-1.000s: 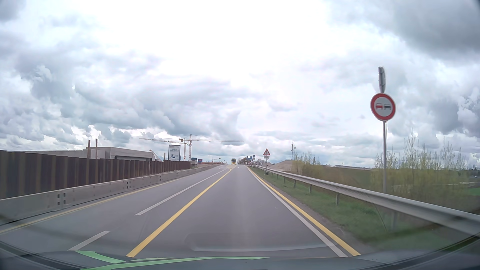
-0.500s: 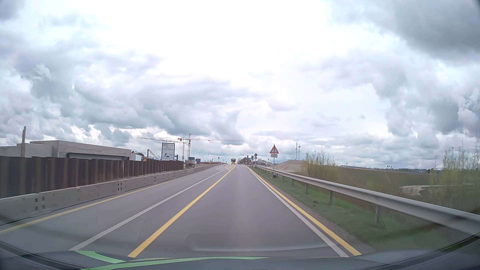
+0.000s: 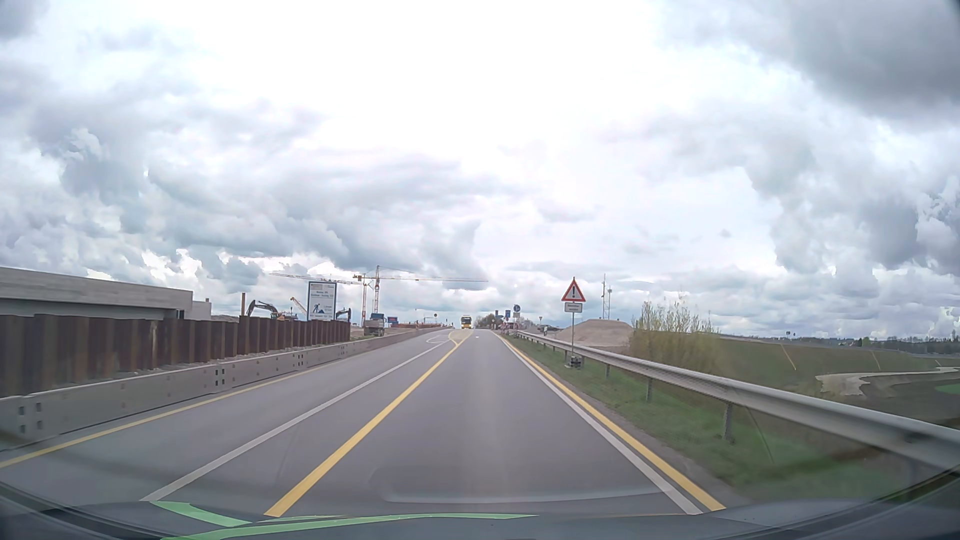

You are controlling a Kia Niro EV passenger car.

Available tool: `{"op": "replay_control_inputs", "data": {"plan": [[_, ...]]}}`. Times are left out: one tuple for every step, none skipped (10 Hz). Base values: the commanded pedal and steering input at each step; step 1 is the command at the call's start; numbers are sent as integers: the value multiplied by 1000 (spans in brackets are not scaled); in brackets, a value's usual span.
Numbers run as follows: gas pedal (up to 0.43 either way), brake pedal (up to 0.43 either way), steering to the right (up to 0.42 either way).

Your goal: Follow the waypoints while adhering to traffic rules and regulations

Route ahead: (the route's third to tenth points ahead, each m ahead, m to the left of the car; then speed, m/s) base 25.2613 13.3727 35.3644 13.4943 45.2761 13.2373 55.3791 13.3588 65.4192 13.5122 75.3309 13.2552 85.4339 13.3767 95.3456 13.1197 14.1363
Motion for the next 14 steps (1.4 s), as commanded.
{"op": "replay_control_inputs", "data": {"plan": [[130, 0, 2], [130, 0, 2], [130, 0, 2], [138, 0, 3], [138, 0, 3], [138, 0, 3], [138, 0, 4], [138, 0, 4], [138, 0, 5], [138, 0, 5], [138, 0, 5], [138, 0, 4], [138, 0, 4], [138, 0, 4]]}}
